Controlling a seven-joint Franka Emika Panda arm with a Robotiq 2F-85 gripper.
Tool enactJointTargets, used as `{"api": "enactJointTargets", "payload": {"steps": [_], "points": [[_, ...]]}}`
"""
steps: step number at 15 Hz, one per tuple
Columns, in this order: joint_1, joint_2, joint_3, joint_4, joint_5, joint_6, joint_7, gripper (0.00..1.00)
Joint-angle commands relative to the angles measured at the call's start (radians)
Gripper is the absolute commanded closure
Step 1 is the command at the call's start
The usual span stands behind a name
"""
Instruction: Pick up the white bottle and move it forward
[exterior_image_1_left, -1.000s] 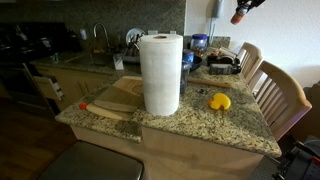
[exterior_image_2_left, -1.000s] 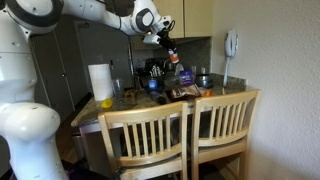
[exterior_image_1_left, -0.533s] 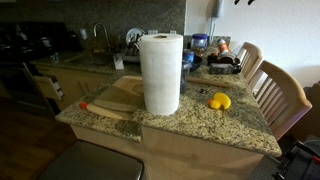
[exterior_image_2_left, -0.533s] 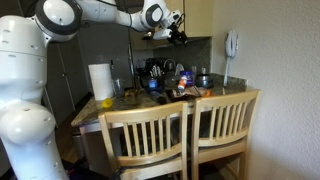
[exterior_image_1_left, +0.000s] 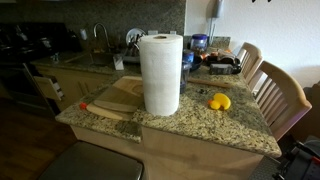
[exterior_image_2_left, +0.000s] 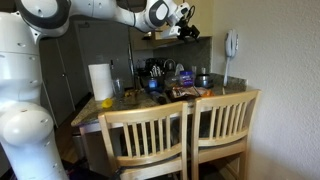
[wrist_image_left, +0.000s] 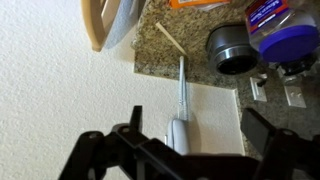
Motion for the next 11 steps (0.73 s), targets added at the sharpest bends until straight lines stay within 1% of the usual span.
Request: {"api": "enactJointTargets", "payload": {"steps": [1,2,3,5,7,9,10,11], "points": [[0.024,-0.073,-0.011,-0.078,-0.132,-0.045,0.002,0.0],[-0.012,-0.091,0.042,-0.091,-0.099,-0.096,-0.059,0.0],[-0.016,-0.112,0.06,-0.114,-0.049,-0.124,-0.109,0.0],[-0.02,-0.144,0.084,-0.146,0.053,-0.18,-0.209,0.0],[-0.017,-0.173,0.093,-0.168,0.145,-0.267,-0.306,0.0],[-0.014,-0.192,0.09,-0.183,0.188,-0.376,-0.372,0.0],[-0.01,-0.146,0.088,-0.125,0.147,-0.318,-0.3,0.0],[-0.009,-0.155,0.087,-0.134,0.16,-0.352,-0.323,0.0]]}}
